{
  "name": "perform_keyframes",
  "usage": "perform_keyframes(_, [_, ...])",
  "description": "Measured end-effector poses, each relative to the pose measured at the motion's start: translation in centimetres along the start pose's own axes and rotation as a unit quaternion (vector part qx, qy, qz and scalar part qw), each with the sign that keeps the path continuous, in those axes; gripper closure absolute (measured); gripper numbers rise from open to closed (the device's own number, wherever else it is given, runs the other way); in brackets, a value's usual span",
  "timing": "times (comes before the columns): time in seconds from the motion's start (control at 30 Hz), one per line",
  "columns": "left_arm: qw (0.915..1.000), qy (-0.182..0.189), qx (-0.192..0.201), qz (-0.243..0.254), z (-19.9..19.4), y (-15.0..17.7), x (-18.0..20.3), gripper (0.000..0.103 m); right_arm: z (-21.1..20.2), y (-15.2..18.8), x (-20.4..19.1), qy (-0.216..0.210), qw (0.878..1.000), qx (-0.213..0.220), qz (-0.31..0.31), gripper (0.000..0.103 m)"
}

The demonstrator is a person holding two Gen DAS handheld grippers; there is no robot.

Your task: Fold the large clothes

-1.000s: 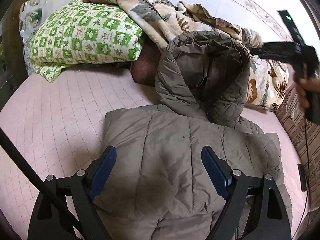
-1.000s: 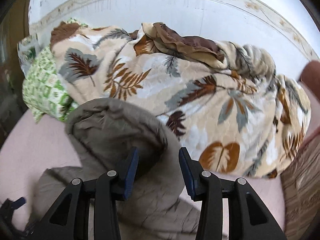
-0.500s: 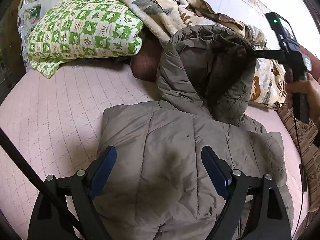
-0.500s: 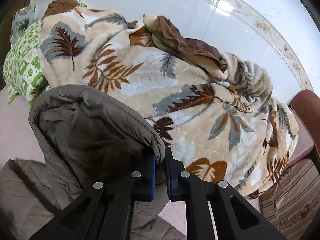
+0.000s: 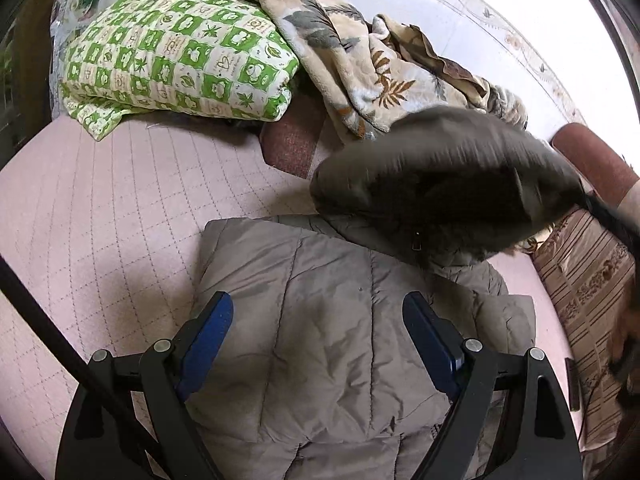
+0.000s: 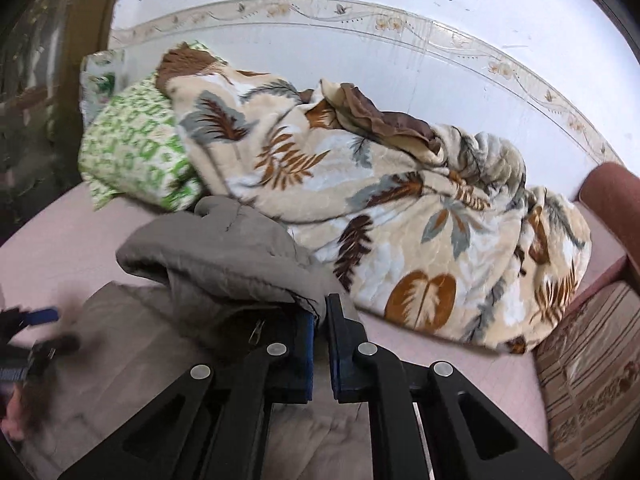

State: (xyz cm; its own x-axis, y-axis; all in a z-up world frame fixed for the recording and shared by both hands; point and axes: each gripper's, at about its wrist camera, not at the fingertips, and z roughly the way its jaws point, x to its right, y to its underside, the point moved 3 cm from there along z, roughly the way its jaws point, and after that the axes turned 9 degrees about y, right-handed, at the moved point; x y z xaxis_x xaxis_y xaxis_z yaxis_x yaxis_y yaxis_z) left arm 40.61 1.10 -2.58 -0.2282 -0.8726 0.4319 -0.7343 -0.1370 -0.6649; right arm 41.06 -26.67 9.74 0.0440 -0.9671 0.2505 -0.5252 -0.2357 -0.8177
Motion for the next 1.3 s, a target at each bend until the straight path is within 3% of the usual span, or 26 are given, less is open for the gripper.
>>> perform_keyframes(0.1, [1.0000, 0.004, 0.002, -0.005, 0.1, 0.0, 0.0, 0.017, -1.5, 3.2, -0.3, -0.015, 1.000, -0.006, 0.018, 0.096])
perform_keyframes(0.2, [0.9977, 0.060, 0.002, -0.031, 0.0, 0.1, 0.1, 0.017, -2.6, 6.5, -0.6, -0.028, 0.999, -0.013, 0.045, 0.096])
perform_keyframes(0.3, [0.9859, 0.144, -0.019, -0.083, 0.8, 0.4, 0.0, 0.017, -3.0, 8.6, -1.0, -0.037, 0.997, -0.019, 0.065, 0.096])
perform_keyframes(0.47, [0.9674, 0.199, -0.067, -0.141, 3.6, 1.8, 0.1, 0.017, -4.0, 9.8, -1.3, -0.050, 0.994, -0.009, 0.096, 0.096])
perform_keyframes(0.5, [0.9599, 0.219, -0.072, -0.160, 4.0, 2.1, 0.1, 0.017, -4.1, 9.9, -1.3, -0.055, 0.993, -0.009, 0.103, 0.096])
perform_keyframes(0.6, [0.9401, 0.259, -0.058, -0.214, 4.7, 2.7, -0.4, 0.017, -4.7, 10.3, -1.4, -0.064, 0.991, -0.004, 0.116, 0.096])
perform_keyframes(0.63, [0.9379, 0.260, -0.050, -0.224, 4.7, 2.7, -0.6, 0.017, -5.1, 10.5, -1.4, -0.068, 0.990, -0.003, 0.122, 0.096])
perform_keyframes(0.7, [0.9385, 0.256, -0.044, -0.227, 4.7, 2.5, -0.7, 0.020, -5.7, 11.0, -1.3, -0.074, 0.989, -0.001, 0.131, 0.096])
perform_keyframes(0.73, [0.9406, 0.256, -0.040, -0.219, 4.6, 2.4, -0.4, 0.034, -6.0, 11.4, -1.2, -0.074, 0.988, -0.001, 0.136, 0.096])
perform_keyframes(0.77, [0.9428, 0.256, -0.039, -0.209, 4.4, 2.2, -0.1, 0.056, -6.2, 11.7, -1.1, -0.074, 0.987, -0.001, 0.141, 0.096])
perform_keyframes(0.83, [0.9549, 0.236, -0.045, -0.174, 4.1, 2.0, 0.8, 0.077, -6.5, 12.6, -0.7, -0.071, 0.986, -0.003, 0.153, 0.096])
perform_keyframes(0.97, [0.9743, 0.186, -0.041, -0.120, 2.9, 2.1, 2.2, 0.082, -6.2, 14.2, -0.2, -0.058, 0.985, -0.016, 0.162, 0.096])
perform_keyframes(1.03, [0.9875, 0.135, -0.040, -0.071, 2.1, 2.4, 3.2, 0.082, -5.9, 14.8, -0.7, -0.041, 0.989, -0.024, 0.138, 0.096])
perform_keyframes(1.1, [0.9953, 0.081, -0.049, -0.024, 1.7, 3.1, 4.0, 0.082, -5.2, 15.7, -1.7, -0.021, 0.994, -0.032, 0.103, 0.096])
perform_keyframes(1.3, [0.9949, -0.015, -0.096, 0.028, 4.2, 6.0, 4.0, 0.082, -1.4, 18.9, -3.3, -0.013, 0.993, -0.091, 0.069, 0.096])
